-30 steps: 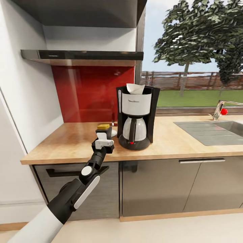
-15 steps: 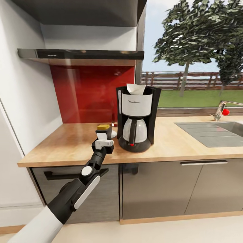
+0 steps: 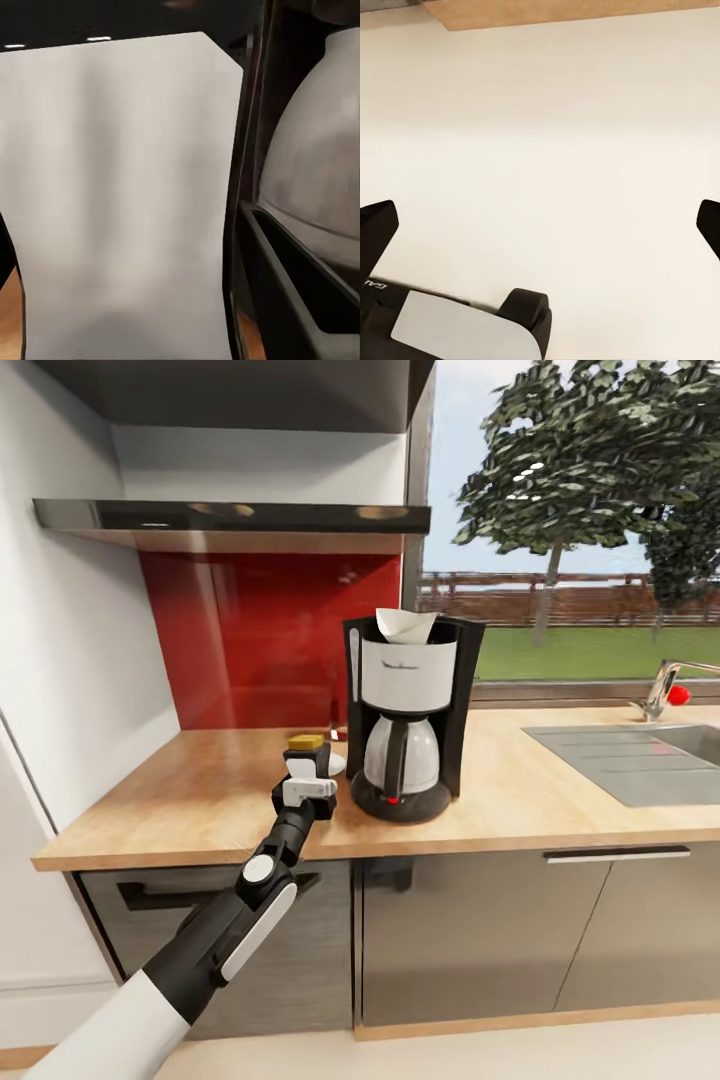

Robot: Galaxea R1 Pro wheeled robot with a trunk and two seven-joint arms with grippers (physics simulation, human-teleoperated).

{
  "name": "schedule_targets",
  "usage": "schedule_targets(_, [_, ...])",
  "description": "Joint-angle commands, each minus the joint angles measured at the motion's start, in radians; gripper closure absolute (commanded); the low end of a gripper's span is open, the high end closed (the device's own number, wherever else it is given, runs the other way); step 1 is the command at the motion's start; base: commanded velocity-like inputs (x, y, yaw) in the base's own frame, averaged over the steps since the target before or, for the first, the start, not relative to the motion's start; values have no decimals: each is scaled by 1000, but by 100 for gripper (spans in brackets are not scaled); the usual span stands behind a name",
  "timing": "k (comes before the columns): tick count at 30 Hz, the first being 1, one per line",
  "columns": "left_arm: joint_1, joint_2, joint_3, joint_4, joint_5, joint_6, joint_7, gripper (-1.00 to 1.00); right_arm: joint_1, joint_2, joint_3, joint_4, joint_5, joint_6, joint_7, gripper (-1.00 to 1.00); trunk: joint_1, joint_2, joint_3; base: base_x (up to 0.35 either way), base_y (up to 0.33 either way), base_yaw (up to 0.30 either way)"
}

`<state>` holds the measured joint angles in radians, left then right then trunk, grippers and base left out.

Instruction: Set up a coffee station on the kitchen countertop: keep the coffee maker on the countertop, move the bottle of coffee from the kitchen shelf to the counter next to the coffee maker, place a paper coffee filter on top of the coffee maker, put the saucer next to the coffee maker with the coffee cup on the saucer, and place the electric kettle next to the coffee maker.

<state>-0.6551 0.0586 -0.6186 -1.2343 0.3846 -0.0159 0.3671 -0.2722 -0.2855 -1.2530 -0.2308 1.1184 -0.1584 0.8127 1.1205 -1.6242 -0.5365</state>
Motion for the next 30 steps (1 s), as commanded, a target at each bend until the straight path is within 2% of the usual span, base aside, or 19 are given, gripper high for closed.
schedule_targets(1, [-1, 1, -4, -1, 7, -1, 7, 100, -1, 0, -8, -1, 11, -6, 3, -100, 0, -1, -1, 197, 0, 0])
schedule_targets(12, [-1, 1, -4, 1, 7, -1, 7, 100, -1, 0, -8, -1, 11, -6, 3, -100, 0, -1, -1, 117, 0, 0])
schedule_targets(23, [-1, 1, -4, 0, 7, -1, 5, 100, -1, 0, -8, -1, 11, -6, 3, -100, 0, -1, -1, 12, 0, 0])
schedule_targets(27, [-1, 1, -17, 0, 7, -1, 5, 100, -1, 0, -8, -1, 11, -6, 3, -100, 0, -1, -1, 0, 0, 0])
schedule_targets(30, [-1, 1, -28, -1, 7, -1, 5, 100, -1, 0, -8, -1, 11, -6, 3, -100, 12, -22, -10, 0, 0, 0])
